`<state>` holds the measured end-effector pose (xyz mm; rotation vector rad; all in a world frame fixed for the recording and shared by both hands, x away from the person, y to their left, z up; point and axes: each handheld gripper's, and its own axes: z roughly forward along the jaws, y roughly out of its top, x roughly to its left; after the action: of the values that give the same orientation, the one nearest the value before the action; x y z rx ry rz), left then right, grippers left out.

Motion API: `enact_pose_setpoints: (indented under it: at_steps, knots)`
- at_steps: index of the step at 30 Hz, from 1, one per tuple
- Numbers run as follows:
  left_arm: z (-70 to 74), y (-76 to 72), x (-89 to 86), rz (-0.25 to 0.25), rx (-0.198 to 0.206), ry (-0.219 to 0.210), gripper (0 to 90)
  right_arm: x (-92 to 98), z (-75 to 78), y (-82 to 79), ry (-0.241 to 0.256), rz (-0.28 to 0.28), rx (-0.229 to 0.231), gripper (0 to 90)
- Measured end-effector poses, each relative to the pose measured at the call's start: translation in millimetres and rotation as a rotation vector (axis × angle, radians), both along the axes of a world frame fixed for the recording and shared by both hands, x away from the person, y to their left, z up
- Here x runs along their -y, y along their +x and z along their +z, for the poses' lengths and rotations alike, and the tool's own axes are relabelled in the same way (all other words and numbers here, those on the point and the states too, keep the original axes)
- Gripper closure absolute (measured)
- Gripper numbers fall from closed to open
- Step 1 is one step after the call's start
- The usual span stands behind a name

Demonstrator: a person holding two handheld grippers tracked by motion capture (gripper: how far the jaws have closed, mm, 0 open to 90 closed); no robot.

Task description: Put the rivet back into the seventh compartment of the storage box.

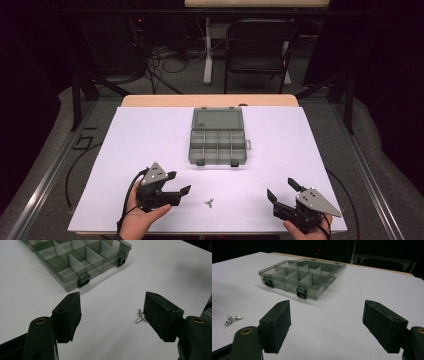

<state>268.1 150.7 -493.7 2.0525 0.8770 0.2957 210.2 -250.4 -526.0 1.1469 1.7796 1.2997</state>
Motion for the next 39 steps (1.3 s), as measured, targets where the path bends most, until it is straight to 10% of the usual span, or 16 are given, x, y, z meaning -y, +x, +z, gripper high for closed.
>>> enact_pose_setpoints:
  at_steps: [21,39]
  knots:
    - [-28.1,-2.8,50.2,-0.164,-0.086,0.129,59.4,0.9,-0.2,0.2,0.003,0.001,-0.009,22.4]
    - [-45.5,3.9,66.5,-0.174,-0.148,0.152,68.3,1.0,-0.1,0.3,0.006,0.005,-0.008,22.4]
